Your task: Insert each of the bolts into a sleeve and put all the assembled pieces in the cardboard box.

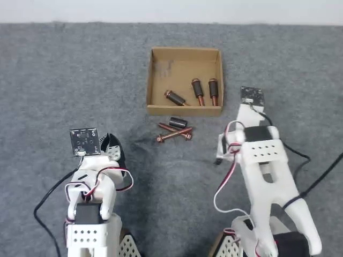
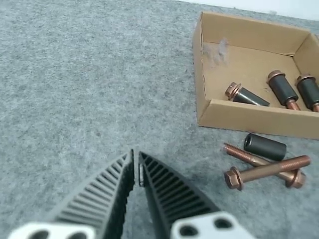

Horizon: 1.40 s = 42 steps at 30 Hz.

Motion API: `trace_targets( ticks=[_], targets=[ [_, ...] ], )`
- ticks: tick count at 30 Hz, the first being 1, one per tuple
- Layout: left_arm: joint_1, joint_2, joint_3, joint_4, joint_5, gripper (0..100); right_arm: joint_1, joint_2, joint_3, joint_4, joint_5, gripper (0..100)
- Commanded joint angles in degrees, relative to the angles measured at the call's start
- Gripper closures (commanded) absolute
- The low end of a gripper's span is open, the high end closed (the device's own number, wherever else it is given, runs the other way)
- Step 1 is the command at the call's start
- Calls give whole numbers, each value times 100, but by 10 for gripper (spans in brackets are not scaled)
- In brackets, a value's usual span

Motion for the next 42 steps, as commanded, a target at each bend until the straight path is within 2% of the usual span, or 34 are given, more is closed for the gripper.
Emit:
trace_targets(
  ticks=[1, 8, 11, 31, 35, 42],
  targets=[
    [44, -79, -84, 26, -44, 989, -312, -215, -273, -207, -431, 902],
    [44, -79, -84, 26, -44, 989, -338, 66, 738, -1921, -844, 916],
    [53, -79, -84, 26, -44, 989, -391, 215, 958, -2281, -879, 918],
    [62, -79, -84, 26, -44, 989, -462, 1868, 501, -2281, -844, 914],
    [62, -79, -84, 26, -44, 989, -470, 1490, 475, -2062, -677, 913],
    [62, -79, -84, 26, -44, 989, -382, -136, 642, -1323, -598, 913]
  ],
)
